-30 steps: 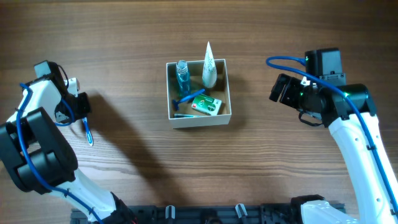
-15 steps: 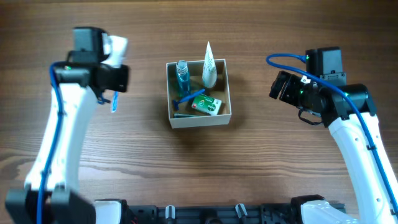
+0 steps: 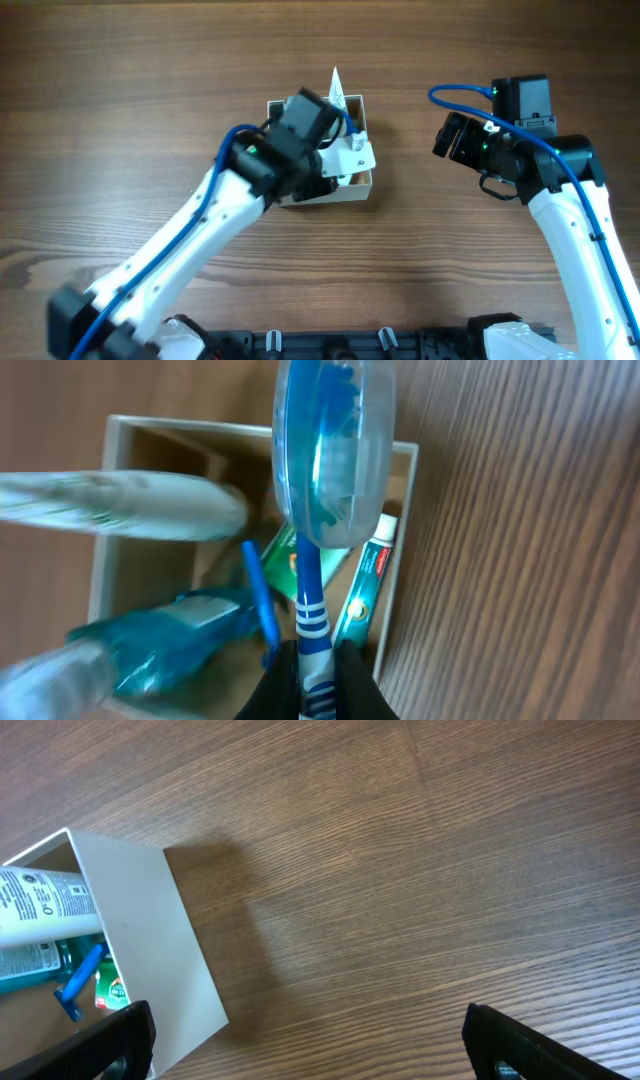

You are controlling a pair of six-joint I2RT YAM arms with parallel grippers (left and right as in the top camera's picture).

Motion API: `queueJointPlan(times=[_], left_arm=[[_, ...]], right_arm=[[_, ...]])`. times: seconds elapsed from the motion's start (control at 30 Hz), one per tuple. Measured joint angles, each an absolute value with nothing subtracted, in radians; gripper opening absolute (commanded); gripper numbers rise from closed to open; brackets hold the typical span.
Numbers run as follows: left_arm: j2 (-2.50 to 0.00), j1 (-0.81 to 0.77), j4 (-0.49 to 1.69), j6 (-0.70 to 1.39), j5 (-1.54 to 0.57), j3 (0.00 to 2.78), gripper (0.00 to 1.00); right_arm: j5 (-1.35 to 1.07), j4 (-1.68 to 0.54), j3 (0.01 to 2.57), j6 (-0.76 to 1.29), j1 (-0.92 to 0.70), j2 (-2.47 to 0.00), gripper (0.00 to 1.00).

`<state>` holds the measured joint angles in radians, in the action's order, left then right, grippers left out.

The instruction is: Pack container

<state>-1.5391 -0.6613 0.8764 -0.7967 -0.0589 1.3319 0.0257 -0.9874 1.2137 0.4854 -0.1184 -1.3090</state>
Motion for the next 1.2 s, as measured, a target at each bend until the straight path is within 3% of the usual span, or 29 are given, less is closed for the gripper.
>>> queueJointPlan(times=[0.2,0.23,0.27,0.3,0.37,0.53,0.67,0.87,1.0,1.2], left_arm=[[-1.706,-0.622,0.781,-0.811,-0.070,1.332,0.04],[-1.720,-0.607,0.770,-0.811,-0.070,1.332,0.21],[-1.728,-0.598,0.762,-0.810,-0.077,1.332,0.58],[-1.729,-0.592,0.760,-0.811,-0.080,1.332,0.64],[-1.729,-0.589,0.762,-0.818,-0.080,1.332,1.00],[-1.713,-0.588,0.766,-0.706,-0.080,1.332,1.00],[-1.491,-0.556,0.777,-0.383,0.007,1.332,1.00],[-1.391,-0.202,0.777,-0.109,0.089,1.338,1.00],[-1.401,-0.064,0.778,-0.064,0.052,1.338,1.00],[-1.401,-0.038,0.859,-0.062,0.028,1.338,1.00]], right_arm=[[0.026,-1.003,1.214,0.485,-0.118,-1.309,1.00],[0.026,-1.003,1.214,0.485,-0.118,-1.309,1.00],[0.026,-1.004,1.214,0.485,-0.118,-1.309,1.00],[0.026,-1.005,1.214,0.485,-0.118,-1.309,1.00],[0.026,-1.006,1.214,0.485,-0.118,-1.309,1.00],[0.026,-1.006,1.214,0.432,-0.118,-1.309,1.00],[0.026,-0.930,1.212,0.293,-0.118,-1.309,1.00],[0.027,-0.741,1.212,0.157,-0.118,-1.325,1.00],[0.027,-0.651,1.212,0.035,-0.118,-1.443,1.00],[-0.004,-0.666,1.212,0.002,-0.118,-1.440,1.00]])
